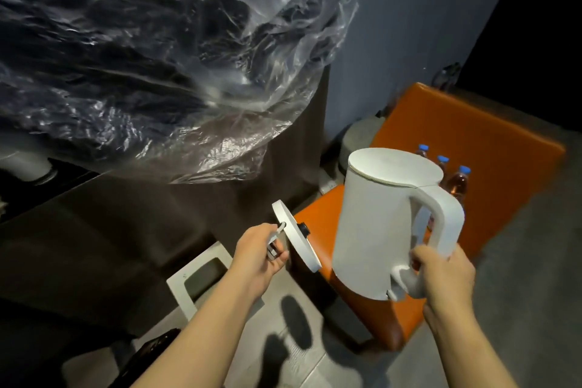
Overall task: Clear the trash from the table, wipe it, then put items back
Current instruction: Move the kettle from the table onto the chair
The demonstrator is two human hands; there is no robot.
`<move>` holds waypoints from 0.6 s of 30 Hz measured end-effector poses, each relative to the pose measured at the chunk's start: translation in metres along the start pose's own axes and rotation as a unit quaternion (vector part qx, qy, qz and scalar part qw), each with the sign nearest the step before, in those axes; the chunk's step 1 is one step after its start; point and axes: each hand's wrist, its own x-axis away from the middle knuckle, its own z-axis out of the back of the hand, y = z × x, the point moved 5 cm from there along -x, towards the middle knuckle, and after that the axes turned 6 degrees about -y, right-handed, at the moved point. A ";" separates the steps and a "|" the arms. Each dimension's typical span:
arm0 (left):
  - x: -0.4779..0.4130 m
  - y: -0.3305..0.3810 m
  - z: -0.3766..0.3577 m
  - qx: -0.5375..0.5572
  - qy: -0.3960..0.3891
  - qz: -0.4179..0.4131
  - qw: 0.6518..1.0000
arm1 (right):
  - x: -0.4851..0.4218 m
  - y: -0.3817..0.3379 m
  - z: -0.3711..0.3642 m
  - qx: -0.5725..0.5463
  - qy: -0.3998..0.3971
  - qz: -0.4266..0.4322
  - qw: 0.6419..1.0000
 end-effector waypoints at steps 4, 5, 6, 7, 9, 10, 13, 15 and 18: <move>-0.031 -0.019 -0.040 0.036 0.005 0.043 0.998 | -0.055 0.009 0.015 0.018 0.000 -0.020 1.000; -0.038 -0.025 -0.051 0.049 0.009 0.050 0.997 | -0.071 0.011 0.019 0.023 -0.004 -0.023 0.999; -0.046 -0.031 -0.062 0.058 0.012 0.055 0.997 | -0.087 0.013 0.024 0.030 -0.008 -0.026 0.999; -0.054 -0.038 -0.074 0.066 0.018 0.059 0.996 | -0.104 0.016 0.029 0.040 -0.013 -0.029 0.999; -0.070 -0.053 -0.098 0.085 0.029 0.066 0.994 | -0.137 0.020 0.038 0.061 -0.028 -0.035 0.997; -0.078 -0.061 -0.110 0.093 0.033 0.070 0.993 | -0.153 0.022 0.042 0.073 -0.037 -0.036 0.996; -0.104 -0.087 -0.139 0.122 0.055 0.094 0.987 | -0.194 0.033 0.054 0.112 -0.060 -0.042 0.991; -0.120 -0.102 -0.154 0.141 0.066 0.111 0.982 | -0.216 0.040 0.058 0.120 -0.064 -0.049 0.990; -0.142 -0.123 -0.171 0.174 0.073 0.131 0.973 | -0.239 0.053 0.063 0.093 -0.069 -0.064 0.991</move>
